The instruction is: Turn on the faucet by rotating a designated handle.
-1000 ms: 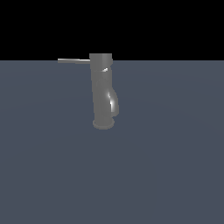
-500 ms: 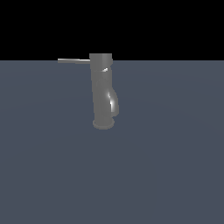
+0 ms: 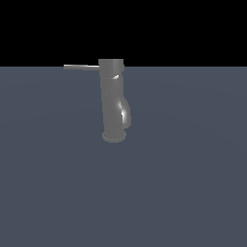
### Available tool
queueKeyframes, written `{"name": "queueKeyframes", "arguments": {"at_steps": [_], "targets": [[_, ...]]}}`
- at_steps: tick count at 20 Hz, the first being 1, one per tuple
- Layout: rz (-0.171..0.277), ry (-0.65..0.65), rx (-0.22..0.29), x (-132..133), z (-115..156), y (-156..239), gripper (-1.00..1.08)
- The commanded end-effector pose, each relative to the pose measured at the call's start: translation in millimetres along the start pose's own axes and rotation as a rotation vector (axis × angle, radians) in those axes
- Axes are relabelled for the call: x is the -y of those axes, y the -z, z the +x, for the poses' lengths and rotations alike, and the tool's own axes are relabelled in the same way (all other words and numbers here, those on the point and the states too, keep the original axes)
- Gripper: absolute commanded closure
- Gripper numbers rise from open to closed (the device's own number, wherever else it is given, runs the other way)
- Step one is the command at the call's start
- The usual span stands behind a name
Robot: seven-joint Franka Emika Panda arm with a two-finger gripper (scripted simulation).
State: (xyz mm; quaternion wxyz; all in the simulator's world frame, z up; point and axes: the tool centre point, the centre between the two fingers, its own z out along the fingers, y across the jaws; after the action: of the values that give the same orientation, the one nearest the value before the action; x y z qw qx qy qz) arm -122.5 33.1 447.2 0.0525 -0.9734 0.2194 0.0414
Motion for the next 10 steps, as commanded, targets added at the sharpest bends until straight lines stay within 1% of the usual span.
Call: {"name": "queueKeyframes", "arguments": {"at_steps": [1,10], "targets": [[0.005,-0.061,0.005,12,11,-6,1.08],[0.007,-0.281,0.013,55,50,-35,1.08]]}}
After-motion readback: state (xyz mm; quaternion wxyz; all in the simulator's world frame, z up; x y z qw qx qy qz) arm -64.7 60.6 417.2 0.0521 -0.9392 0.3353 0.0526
